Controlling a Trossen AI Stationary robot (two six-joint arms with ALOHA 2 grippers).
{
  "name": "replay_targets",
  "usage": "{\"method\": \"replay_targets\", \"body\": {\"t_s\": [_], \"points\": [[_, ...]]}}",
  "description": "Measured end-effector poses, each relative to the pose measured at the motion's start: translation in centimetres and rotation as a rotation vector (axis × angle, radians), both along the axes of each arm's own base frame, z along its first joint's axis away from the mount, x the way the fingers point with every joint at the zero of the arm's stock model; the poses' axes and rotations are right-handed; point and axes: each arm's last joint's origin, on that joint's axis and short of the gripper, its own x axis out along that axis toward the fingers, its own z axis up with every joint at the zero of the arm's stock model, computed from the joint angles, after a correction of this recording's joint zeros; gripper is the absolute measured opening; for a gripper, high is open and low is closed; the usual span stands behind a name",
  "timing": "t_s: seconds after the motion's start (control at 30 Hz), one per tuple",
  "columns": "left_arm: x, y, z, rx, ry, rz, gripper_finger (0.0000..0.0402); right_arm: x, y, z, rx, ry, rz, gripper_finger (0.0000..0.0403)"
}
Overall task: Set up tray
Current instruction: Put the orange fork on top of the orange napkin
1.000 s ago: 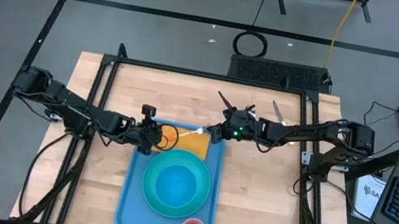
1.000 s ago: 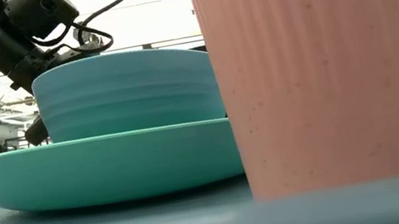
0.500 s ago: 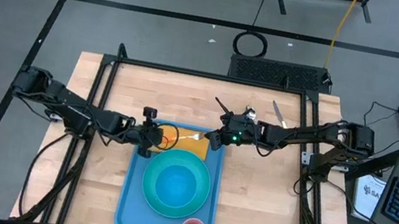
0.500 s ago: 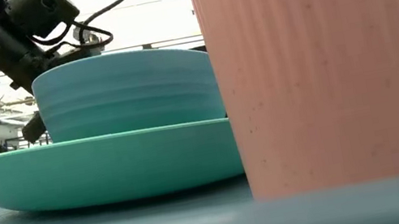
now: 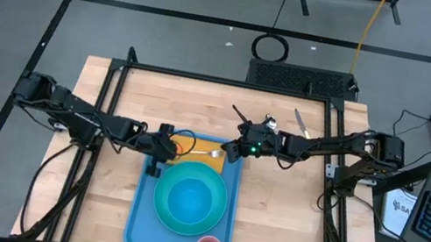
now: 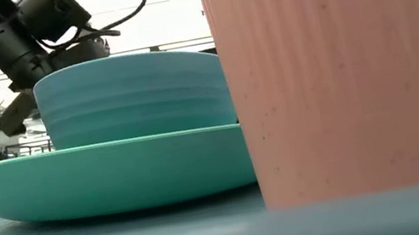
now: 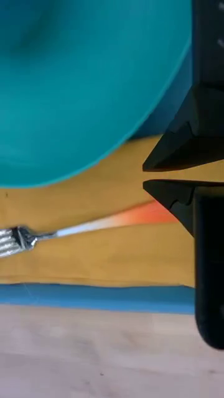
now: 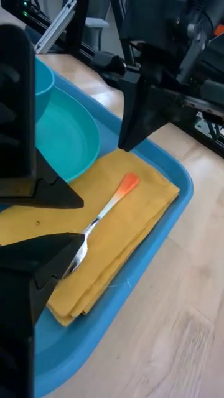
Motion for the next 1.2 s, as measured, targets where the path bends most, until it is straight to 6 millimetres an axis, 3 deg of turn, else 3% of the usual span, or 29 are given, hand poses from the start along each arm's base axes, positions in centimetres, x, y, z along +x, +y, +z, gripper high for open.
{"method": "replay_targets", "body": {"t_s": [0.3, 0.47, 0.73, 1.2], "points": [[-0.1, 1.5, -0.1, -0.088, 0.024, -0.015, 0.0037, 0.0, 0.1, 0.0, 0.006, -0.001, 0.058, 0.0063], [0.1, 1.9, -1.2, -0.111, 0.077, -0.010, 0.0037, -0.1, 0.1, -0.2, -0.017, 0.018, 0.125, 0.0064], [0.9, 2.5, -3.4, -0.102, 0.150, -0.003, 0.0037, -0.2, 0.0, -0.2, -0.200, 0.028, 0.244, 0.0063], [0.6, 2.7, -3.0, -0.107, 0.142, 0.043, 0.0037, -1.1, -0.3, -1.4, -0.415, 0.185, 0.438, 0.0064]]}}
